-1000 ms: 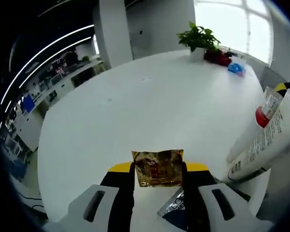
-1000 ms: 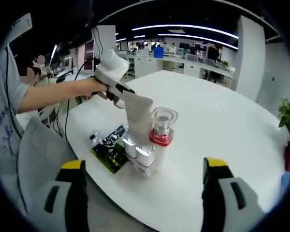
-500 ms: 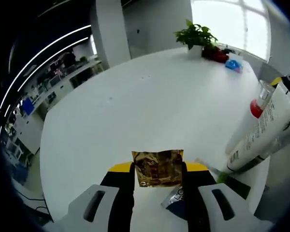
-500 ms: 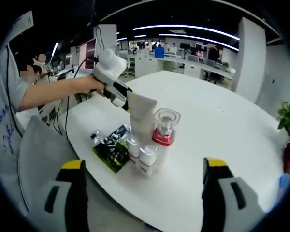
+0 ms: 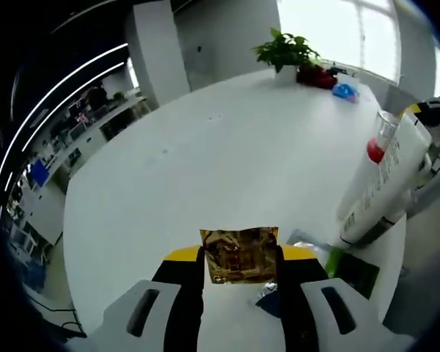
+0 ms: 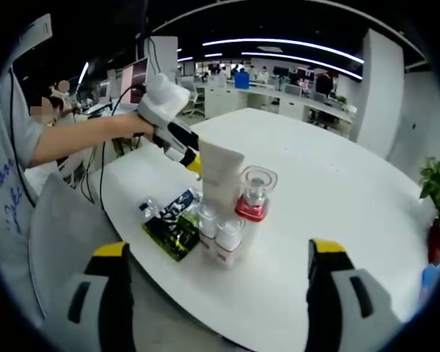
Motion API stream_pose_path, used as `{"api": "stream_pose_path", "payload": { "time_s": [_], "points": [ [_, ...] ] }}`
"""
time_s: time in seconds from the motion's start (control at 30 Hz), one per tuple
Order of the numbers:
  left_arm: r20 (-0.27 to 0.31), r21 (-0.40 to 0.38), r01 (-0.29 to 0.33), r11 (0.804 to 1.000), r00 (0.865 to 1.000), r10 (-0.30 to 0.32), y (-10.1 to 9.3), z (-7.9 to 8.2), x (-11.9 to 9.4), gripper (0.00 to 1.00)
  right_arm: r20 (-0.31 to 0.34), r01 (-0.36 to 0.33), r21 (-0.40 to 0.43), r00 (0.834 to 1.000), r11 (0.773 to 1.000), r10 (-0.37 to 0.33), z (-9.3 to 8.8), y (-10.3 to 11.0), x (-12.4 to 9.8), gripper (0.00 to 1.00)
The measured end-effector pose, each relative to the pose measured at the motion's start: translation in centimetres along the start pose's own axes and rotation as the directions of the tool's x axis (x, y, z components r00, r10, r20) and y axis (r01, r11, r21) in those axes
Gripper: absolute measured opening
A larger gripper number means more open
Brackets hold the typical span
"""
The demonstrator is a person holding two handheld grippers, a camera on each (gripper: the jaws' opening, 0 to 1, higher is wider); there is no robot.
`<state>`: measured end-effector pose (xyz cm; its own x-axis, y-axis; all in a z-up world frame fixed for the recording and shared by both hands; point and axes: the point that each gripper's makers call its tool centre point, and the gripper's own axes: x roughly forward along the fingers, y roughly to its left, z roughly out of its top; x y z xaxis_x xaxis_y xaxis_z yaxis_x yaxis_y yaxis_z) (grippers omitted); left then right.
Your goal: Arrange the skincare products in the storage area until every visible bottle or jar stands upright without overlapping.
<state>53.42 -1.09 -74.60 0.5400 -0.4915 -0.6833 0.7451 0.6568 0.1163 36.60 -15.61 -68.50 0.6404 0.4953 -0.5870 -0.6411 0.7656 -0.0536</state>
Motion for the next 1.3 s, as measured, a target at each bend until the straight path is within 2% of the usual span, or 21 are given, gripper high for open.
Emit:
{"api": "stream_pose_path", "payload": {
  "time_s": [0.5, 0.6, 0.87, 1.13, 1.3],
  "points": [
    [-0.026, 0.037, 0.013, 0.999, 1.000, -0.012, 0.5, -1.5, -1.1, 0.36, -0.010, 0.005, -0.021, 1.000, 1.000, -0.005, 0.1, 1.0, -0.3, 1.00],
    [-0.068, 0.058, 0.029, 0.998, 0.997, -0.025, 0.7, -2.6, -1.3, 0.36, -0.012, 0.006, -0.025, 1.000, 1.000, -0.006, 0.2, 1.1, -0.3, 1.00],
    [-0.118, 0.094, 0.055, 0.994, 0.992, -0.044, 1.4, -4.2, -2.1, 0.36, -0.020, 0.006, -0.031, 1.000, 1.000, -0.007, 0.1, 1.1, -0.3, 1.00],
    [-0.188, 0.124, 0.096, 0.988, 0.980, -0.072, 1.3, -6.1, -2.3, 0.36, -0.020, 0.007, -0.030, 1.000, 1.000, -0.008, 0.2, 1.2, -0.2, 1.00],
    [-0.236, 0.156, 0.136, 0.978, 0.967, -0.097, 1.0, -7.1, -2.4, 0.36, -0.025, 0.013, -0.028, 1.000, 1.000, -0.013, 0.1, 1.0, -0.2, 1.00]
  ]
}}
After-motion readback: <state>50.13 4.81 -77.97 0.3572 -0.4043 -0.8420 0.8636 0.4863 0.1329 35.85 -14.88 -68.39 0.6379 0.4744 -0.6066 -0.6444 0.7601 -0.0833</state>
